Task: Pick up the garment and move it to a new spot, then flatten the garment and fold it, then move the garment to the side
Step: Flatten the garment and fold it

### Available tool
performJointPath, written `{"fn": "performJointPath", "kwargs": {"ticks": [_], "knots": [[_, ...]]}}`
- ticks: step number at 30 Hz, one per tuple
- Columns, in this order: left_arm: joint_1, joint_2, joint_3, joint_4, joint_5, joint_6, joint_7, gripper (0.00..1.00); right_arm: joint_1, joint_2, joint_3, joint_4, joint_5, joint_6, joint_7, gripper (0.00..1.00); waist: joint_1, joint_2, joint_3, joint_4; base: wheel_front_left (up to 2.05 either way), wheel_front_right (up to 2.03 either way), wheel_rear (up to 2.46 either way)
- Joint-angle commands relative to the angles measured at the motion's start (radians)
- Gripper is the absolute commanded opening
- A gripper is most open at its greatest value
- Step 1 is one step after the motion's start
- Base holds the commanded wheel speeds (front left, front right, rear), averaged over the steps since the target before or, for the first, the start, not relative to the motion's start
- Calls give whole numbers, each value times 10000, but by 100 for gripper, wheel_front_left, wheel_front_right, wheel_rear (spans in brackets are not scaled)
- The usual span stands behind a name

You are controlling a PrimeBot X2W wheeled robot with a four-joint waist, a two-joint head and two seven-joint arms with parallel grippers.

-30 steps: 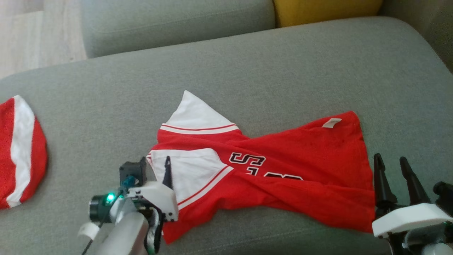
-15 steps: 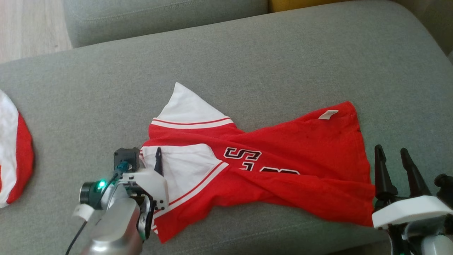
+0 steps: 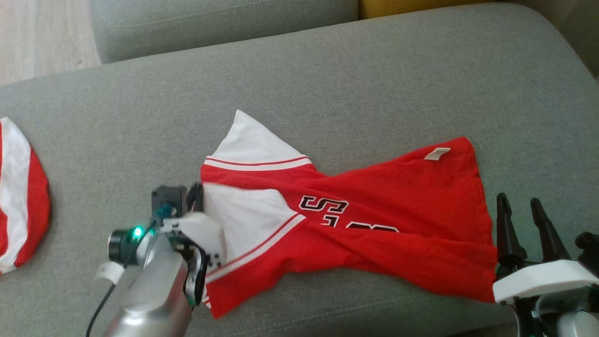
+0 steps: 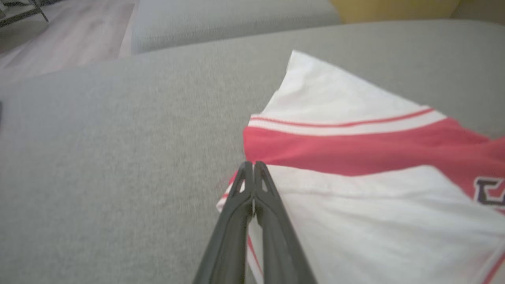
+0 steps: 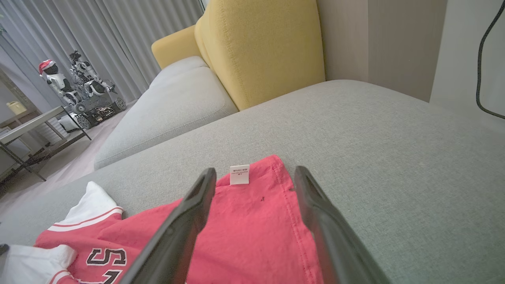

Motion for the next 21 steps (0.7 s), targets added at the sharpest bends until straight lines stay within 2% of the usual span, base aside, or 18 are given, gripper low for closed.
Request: {"fn": "performJointPath", "kwargs": {"ticks": [1,7,11,21], "knots": [[-436,235,436,-558,50,111,-131,0,-482,-76,168,-284,31,-7,-79,100,0,0,-43,22,0,0,0],[374,417,1179,-3096,348,413,-132,0,-324,-76,31,-210,27,-7,-77,100,0,0,-272,172,0,0,0],[1161,425,1426,-4509,578,431,-132,0,-43,-76,-145,7,233,-7,192,100,0,0,-383,228,0,0,0],[2557,310,1468,-5804,679,383,-133,0,1031,-76,-76,1116,550,-7,842,100,0,0,-565,61,0,0,0]]}}
